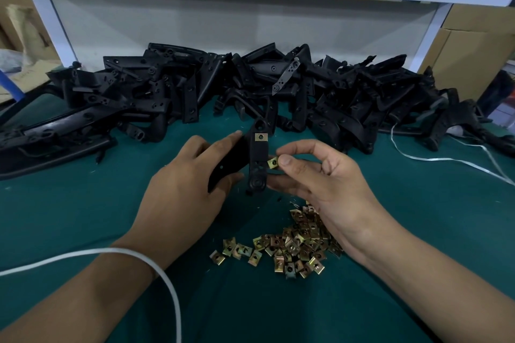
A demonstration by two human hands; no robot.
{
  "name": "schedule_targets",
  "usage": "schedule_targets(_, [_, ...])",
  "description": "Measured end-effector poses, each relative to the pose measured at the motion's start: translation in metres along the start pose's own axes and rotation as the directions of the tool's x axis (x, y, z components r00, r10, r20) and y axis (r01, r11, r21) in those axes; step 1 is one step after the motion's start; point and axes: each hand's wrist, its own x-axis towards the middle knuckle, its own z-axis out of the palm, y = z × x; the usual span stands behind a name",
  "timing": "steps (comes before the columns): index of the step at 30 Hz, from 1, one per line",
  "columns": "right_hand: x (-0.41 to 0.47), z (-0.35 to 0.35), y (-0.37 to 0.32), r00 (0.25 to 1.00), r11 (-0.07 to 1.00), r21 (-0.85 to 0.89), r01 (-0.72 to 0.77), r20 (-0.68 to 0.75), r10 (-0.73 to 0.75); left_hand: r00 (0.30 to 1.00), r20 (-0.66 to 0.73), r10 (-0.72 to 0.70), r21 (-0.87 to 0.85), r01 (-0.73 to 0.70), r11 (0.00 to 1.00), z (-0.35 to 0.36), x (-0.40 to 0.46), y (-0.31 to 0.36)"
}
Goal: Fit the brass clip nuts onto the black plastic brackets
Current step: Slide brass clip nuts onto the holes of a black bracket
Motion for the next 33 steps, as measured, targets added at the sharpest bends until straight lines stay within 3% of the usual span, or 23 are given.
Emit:
schedule_targets(14, [-0.001,0.002,0.006,1.000,0.995,-0.095,0.014,-0.010,-0.015,1.000,-0.016,0.002,0.101,-0.001,0.995,-0.001,0.000,0.004])
schedule_targets(19, [-0.002,0.002,0.013,1.000,0.969,-0.245,0.017,0.017,-0.013,0.999,-0.027,0.028,0.148,-0.024,0.989,-0.001,-0.001,0.005])
schedule_targets(27, [0.001,-0.001,0.005,0.974,0.998,-0.047,-0.044,0.218,0.054,0.999,0.012,0.047,-0.008,-0.047,0.999,0.004,0.000,-0.001])
schedule_targets(33, [0.002,-0.001,0.000,0.966,0.997,-0.030,-0.064,0.250,0.070,0.992,0.011,0.129,-0.067,-0.128,0.990,0.004,0.001,-0.005])
